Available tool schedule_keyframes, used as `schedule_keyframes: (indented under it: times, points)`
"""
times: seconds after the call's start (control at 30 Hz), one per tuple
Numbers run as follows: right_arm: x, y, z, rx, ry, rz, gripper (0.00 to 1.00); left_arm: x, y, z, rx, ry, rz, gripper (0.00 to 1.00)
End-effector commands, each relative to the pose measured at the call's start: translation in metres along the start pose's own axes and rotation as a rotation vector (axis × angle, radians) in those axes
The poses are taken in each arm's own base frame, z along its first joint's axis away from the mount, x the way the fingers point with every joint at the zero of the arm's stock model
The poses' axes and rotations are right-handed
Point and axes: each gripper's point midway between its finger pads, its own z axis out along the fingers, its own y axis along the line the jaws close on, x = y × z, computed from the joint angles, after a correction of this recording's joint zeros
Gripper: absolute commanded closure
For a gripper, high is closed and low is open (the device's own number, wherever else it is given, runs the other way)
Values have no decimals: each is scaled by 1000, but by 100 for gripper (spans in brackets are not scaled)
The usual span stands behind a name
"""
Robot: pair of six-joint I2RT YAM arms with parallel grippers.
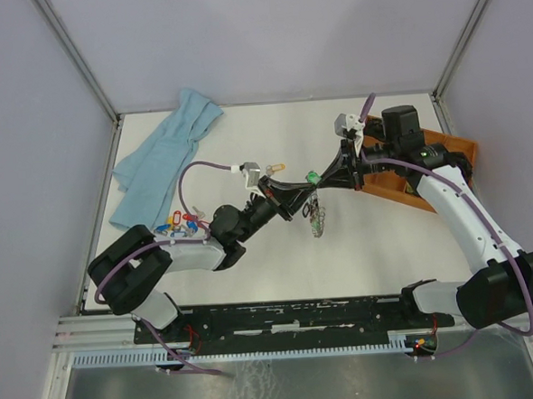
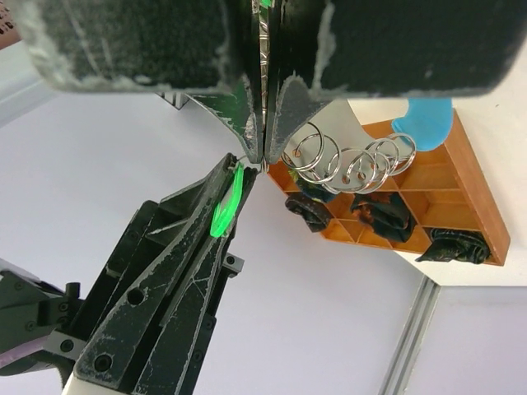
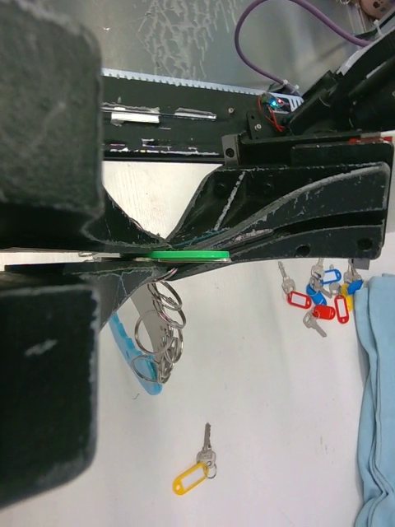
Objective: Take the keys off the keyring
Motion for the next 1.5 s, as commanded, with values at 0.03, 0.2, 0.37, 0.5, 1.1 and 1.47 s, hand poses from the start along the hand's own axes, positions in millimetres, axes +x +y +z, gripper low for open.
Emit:
schedule_keyframes:
  times: [0.03,0.2,0.37,0.5,1.1,1.47]
  points:
    - [-16,-1,-6,44,-32,-18,99,-33,-7,14,-30,-93,77,97]
    - [-17,-6,-6,66,-32,-12,99,-28,-5,16,-45,-73,89,97]
    - [-17,-9,-7,88,-28,-9,99,-22,-8,19,-17,-46,95,97]
    - [-19,-7,-8,81,-29,-15,99,-16,-13,22,25,-22,107,97]
    - [-22,21,-12,-10,-49,-54,99,-28,-43,-12,215,12,161,46]
    - [-14,48,-11,-140,-85,-87,99,-50,-72,-53,291,-45,222,16]
